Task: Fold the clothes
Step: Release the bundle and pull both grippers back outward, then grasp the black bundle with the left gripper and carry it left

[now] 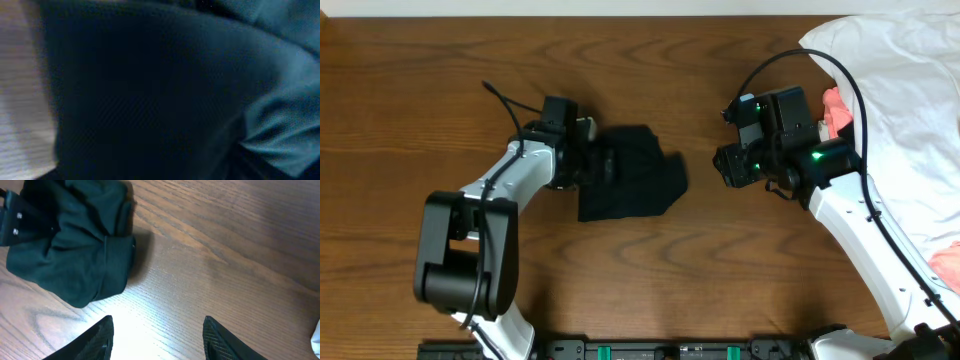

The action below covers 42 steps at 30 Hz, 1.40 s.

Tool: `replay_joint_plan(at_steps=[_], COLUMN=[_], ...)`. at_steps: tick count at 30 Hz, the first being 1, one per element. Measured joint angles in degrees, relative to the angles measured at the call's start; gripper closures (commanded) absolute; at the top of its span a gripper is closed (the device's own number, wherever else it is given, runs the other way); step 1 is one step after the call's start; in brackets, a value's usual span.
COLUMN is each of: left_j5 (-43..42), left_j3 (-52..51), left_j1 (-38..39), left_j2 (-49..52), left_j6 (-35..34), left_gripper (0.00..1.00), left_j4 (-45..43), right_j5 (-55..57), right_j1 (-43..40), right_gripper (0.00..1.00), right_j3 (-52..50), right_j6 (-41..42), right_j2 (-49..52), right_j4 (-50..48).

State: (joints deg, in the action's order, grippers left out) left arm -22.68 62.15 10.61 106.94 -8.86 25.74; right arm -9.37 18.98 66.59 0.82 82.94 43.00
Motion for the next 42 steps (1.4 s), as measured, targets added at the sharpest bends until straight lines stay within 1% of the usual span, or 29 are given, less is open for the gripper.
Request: replay_joint_plan(at_steps=[1, 2, 3, 4, 13, 17, 21, 24, 28, 30, 33, 42], left_j5=[-0.72, -1.25, -1.90, -2.45, -3.43, -1.42, 2.91, 9.05, 18.36, 22.01, 25.09, 27.82], left_j3=[0.02, 0.02, 0.02, 0.02, 0.02, -0.04, -0.04, -0.04, -0.02, -0.02, -0.02, -0.02], left_j1=[-0.02, -0.02, -0.04, -0.09, -0.24, 0.15, 0.48, 0.48, -0.28, -1.55, -5.27, -20.20], left_j2=[0.11, 0.44, 0.68, 0.70, -0.31, -3.06, -8.76, -12.90, -14.36, -13.90, -12.87, -10.14], left_j6=[-0.13, -0.11, -0.04, 0.31, 0.83, -0.44, -2.47, -3.37, -4.20, -4.92, -6.45, -12.92], left_gripper=[0.54, 0.65, 0.85, 0.93, 0.94, 0.94, 0.94, 0.94, 0.94, 0.94, 0.94, 0.94], left_j4=[-0.02, -0.02, -0.09, -0.04, 0.26, 0.17, -3.93, -8.09, -11.54, -12.52, -14.64, -15.08], right_j5=[0.02, 0.00, 0.00, 0.02, 0.00, 0.00, 0.00, 0.02, 0.00, 0.02, 0.02, 0.02], right_j1=[0.00, 0.00, 0.00, 0.00, 0.00, 0.00, 0.00, 0.00, 0.00, 0.00, 0.00, 0.00], right_gripper=[0.45, 0.45, 0.45, 0.45, 0.45, 0.46, 0.46, 0.46, 0.46, 0.46, 0.46, 0.46], right_j3=[0.00, 0.00, 0.00, 0.00, 0.00, 0.00, 0.00, -0.02, -0.02, -0.02, -0.02, -0.02], right_j6=[0.00, 0.00, 0.00, 0.00, 0.00, 0.00, 0.00, 0.00, 0.00, 0.00, 0.00, 0.00], right_j2=[0.04, 0.04, 0.07, 0.09, 0.09, 0.09, 0.09, 0.09, 0.09, 0.09, 0.09, 0.11], right_j4=[0.00, 0.02, 0.02, 0.00, 0.02, 0.02, 0.02, 0.02, 0.09, 0.39, 1.22, 2.60])
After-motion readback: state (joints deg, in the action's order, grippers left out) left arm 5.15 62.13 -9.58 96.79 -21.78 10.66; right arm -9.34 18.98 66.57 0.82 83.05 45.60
